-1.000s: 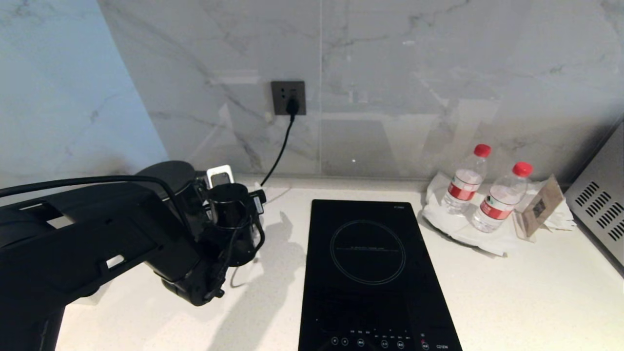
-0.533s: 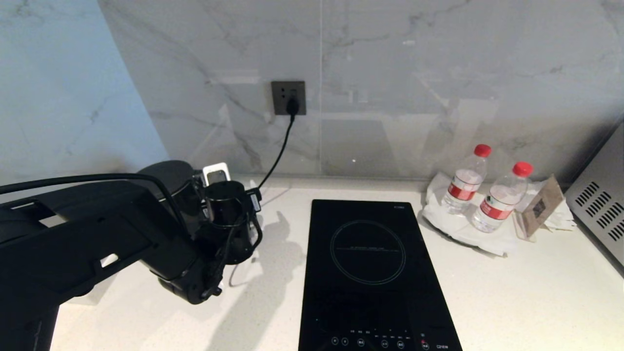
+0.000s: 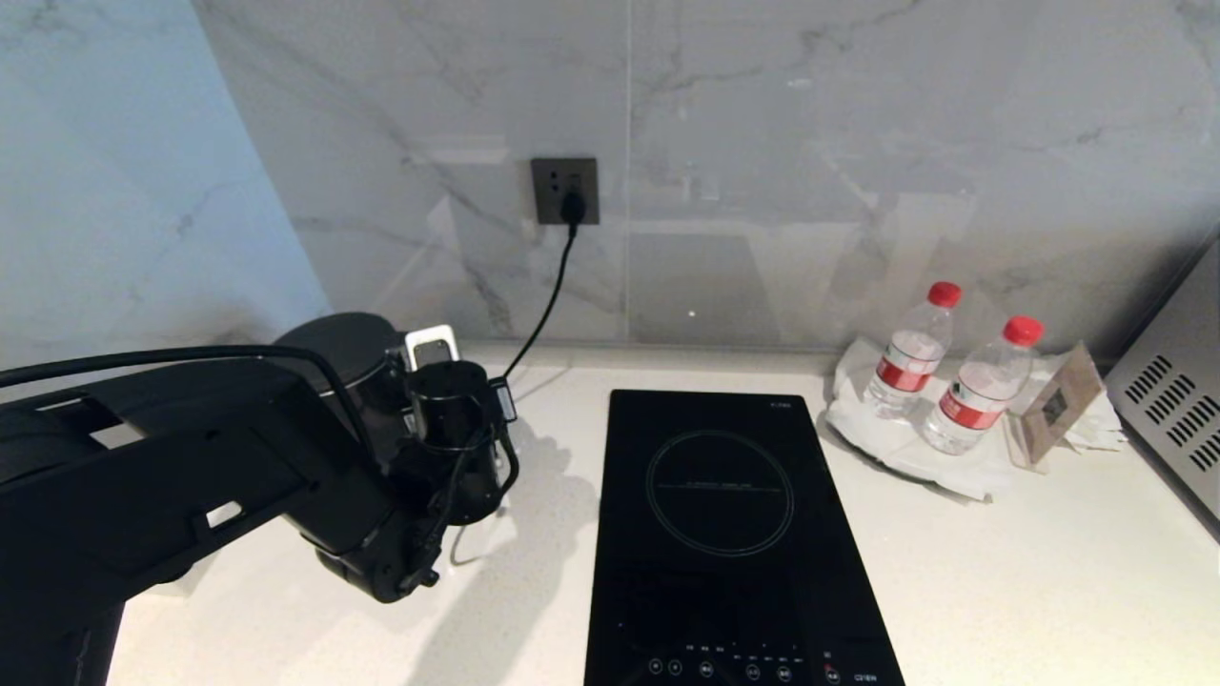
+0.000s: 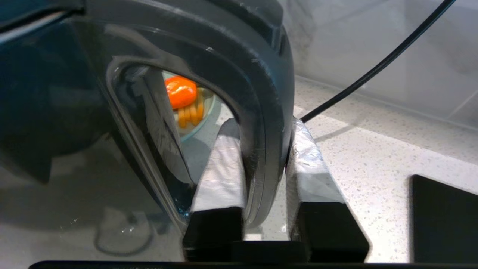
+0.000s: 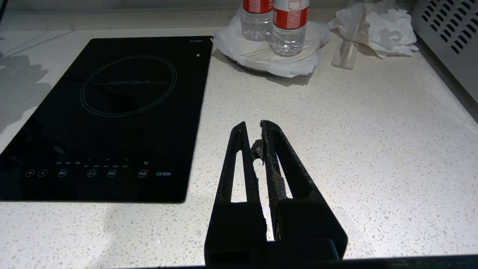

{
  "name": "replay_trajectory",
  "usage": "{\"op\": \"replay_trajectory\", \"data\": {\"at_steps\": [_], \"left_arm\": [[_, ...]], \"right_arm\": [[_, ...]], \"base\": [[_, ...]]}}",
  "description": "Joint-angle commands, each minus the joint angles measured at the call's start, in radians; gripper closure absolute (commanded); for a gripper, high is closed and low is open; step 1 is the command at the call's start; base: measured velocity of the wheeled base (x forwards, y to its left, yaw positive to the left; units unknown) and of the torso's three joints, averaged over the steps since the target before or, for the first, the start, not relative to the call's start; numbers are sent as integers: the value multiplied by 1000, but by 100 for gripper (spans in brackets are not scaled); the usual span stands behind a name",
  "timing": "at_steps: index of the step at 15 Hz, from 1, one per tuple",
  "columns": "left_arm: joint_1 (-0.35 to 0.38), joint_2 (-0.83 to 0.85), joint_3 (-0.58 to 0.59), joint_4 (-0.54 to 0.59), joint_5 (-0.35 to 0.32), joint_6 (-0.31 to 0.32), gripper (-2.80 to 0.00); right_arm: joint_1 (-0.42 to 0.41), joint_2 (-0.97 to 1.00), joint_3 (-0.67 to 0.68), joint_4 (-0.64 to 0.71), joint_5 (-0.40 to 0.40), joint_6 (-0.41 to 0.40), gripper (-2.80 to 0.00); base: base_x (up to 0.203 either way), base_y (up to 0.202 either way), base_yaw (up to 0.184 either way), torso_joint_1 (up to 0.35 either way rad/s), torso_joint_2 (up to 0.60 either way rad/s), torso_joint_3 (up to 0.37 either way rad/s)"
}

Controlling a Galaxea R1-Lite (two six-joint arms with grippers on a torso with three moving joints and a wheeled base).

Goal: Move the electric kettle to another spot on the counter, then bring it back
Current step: Pick up the kettle

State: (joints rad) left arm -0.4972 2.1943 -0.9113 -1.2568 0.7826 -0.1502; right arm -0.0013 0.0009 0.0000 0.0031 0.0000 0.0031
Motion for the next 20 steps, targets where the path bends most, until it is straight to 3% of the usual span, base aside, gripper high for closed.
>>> {"op": "replay_trajectory", "data": {"at_steps": [1,7,15,20], "left_arm": [[3,-5,-9,-9,4,0,0],[2,-36,-3,-9,4,7,0],[6,-41,-49,-10,6,63,0],[-14,-24,15,-19,7,53,0]], "right_arm": [[1,1,0,0,0,0,0],[1,1,0,0,0,0,0],[1,1,0,0,0,0,0],[1,1,0,0,0,0,0]], "base": [[0,0,0,0,0,0],[0,0,0,0,0,0],[0,0,0,0,0,0],[0,0,0,0,0,0]]}}
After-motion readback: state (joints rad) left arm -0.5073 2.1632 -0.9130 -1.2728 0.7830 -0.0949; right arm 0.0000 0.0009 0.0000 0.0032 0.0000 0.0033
